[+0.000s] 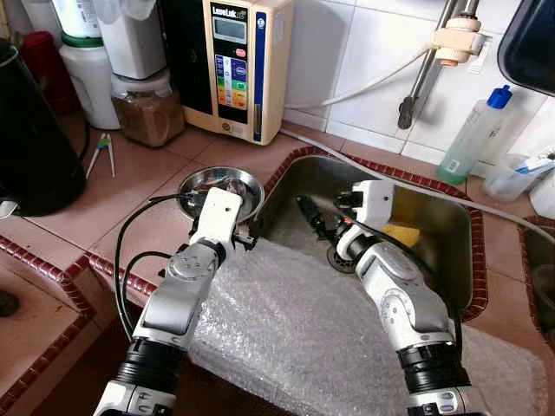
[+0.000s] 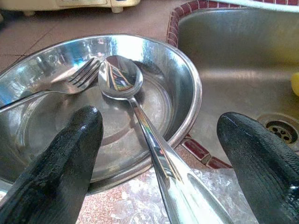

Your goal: Kitchen organization

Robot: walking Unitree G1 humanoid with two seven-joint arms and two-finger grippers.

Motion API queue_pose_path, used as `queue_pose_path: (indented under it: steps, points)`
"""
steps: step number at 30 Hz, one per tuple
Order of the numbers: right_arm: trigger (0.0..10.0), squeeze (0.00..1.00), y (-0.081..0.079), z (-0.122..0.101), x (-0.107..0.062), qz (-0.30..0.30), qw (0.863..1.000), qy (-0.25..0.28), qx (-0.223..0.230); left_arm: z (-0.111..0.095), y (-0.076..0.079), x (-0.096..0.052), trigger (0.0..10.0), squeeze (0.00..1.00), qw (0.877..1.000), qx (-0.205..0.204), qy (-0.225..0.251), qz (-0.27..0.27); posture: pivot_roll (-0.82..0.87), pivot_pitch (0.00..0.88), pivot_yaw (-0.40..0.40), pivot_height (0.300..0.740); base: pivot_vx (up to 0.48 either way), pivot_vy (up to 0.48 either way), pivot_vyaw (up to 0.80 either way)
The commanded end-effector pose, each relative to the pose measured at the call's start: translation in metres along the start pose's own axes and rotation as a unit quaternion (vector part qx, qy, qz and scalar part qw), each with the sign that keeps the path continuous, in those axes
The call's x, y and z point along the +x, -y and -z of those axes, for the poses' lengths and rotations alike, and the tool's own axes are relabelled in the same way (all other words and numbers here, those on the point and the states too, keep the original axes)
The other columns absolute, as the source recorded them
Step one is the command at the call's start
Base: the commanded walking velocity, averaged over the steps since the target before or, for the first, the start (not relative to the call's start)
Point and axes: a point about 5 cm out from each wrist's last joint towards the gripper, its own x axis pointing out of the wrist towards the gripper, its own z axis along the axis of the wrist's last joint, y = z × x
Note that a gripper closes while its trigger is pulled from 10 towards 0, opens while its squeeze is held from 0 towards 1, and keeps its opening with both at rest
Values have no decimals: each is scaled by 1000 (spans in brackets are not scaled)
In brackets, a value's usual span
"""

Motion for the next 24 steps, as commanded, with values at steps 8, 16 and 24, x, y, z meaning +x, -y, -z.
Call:
queue_pose_path:
  steps: [8, 16, 24]
  points:
    - [10000, 0, -15, -10, -4, -71, 997, 3, -5, 7, -1, 2, 0, 0, 999, -36, -31, 2, -9, 0, -78, 740, 0, 0, 0]
    - [10000, 0, -23, -3, -9, -131, 989, -33, -56, 10, -1, 1, 0, 0, 998, -52, -40, 4, -7, 0, -77, 740, 0, 0, 0]
    - [10000, 0, -7, -15, -6, -104, 993, -22, -57, 7, -6, 1, 0, 0, 998, -56, -40, -13, -7, 0, -78, 740, 0, 0, 0]
